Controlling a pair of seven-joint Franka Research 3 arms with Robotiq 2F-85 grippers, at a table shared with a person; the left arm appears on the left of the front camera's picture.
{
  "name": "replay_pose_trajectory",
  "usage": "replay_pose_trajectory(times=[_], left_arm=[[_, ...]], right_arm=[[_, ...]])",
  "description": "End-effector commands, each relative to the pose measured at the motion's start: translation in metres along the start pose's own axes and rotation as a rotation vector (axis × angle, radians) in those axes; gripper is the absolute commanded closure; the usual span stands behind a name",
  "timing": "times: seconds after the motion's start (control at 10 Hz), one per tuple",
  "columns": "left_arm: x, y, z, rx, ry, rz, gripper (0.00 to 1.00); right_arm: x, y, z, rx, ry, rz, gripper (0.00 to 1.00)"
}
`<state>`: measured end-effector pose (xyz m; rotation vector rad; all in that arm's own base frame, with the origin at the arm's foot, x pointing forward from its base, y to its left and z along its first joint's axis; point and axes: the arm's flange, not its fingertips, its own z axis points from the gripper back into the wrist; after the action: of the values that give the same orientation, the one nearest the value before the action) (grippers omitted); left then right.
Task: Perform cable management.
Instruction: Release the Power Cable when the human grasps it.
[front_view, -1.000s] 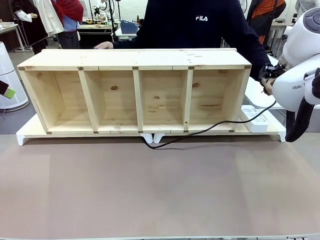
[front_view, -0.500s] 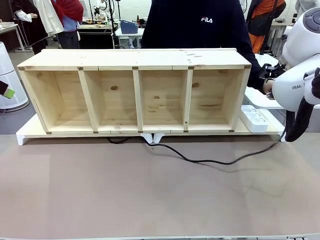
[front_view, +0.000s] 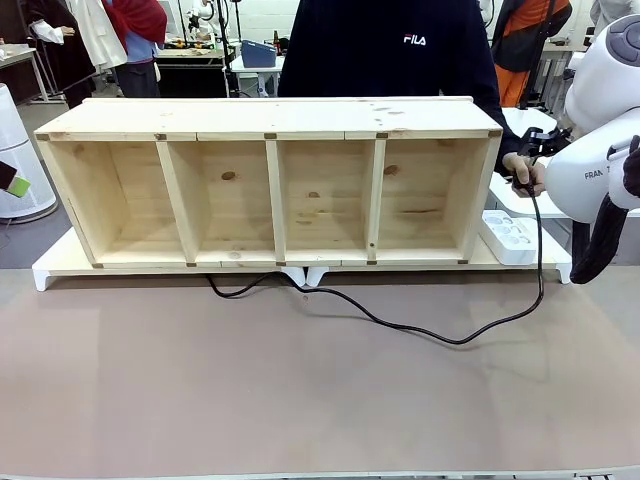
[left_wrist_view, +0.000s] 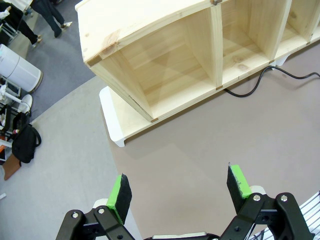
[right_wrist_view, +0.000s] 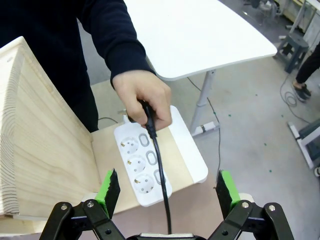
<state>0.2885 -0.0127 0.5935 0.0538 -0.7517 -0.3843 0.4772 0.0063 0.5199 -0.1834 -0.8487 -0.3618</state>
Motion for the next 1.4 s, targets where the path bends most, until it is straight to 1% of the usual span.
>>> replay_pose_trajectory(times=[0.0, 1.3], left_arm=[[0.0000, 0.0004, -0.0001, 0.002, 0.001, 0.000, 0.00], [0.0000, 0.0004, -0.0001, 0.002, 0.001, 0.000, 0.00]], right_arm=[[-0.0003, 0.0008, -0.0007, 0.002, 0.008, -0.007, 0.00], [-0.0003, 0.0008, -0.0007, 0.002, 0.008, -0.007, 0.00]])
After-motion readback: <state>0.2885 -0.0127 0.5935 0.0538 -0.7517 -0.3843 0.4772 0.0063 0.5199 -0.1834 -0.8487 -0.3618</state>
